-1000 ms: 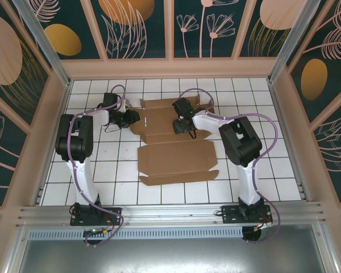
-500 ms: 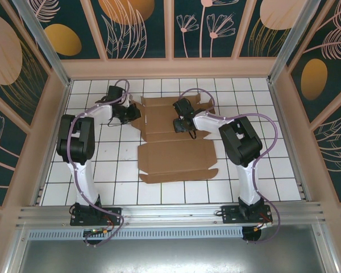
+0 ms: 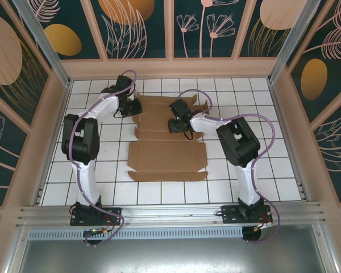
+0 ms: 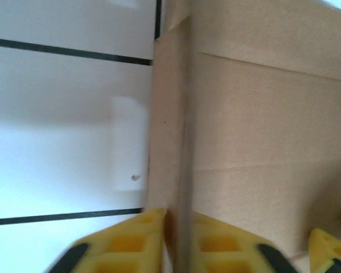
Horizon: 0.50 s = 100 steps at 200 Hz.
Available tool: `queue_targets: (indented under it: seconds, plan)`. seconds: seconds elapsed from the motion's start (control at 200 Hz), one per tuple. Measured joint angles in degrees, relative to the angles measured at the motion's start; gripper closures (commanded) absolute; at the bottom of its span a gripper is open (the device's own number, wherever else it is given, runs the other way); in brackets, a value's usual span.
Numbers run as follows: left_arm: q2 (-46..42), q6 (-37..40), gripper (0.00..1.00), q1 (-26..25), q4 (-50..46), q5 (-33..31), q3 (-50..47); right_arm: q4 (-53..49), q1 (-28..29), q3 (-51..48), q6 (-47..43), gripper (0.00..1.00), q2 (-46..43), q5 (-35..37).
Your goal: Fold the paper box
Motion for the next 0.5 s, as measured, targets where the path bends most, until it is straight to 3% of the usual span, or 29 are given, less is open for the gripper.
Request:
queue_targets:
  seconds: [0.145,0.5]
  plan:
    - [2.38,-0.31,0.59,-1.79,-0.11,1.01,2.84,0.52,0.52,0.0,0.39,0.5,0.09,-0.92]
    - [8.15,-1.81,0.5,-2.56,1.49,6.05,4.63,0.66,0.55,0.0,0.42,0.5,0.09,-1.97]
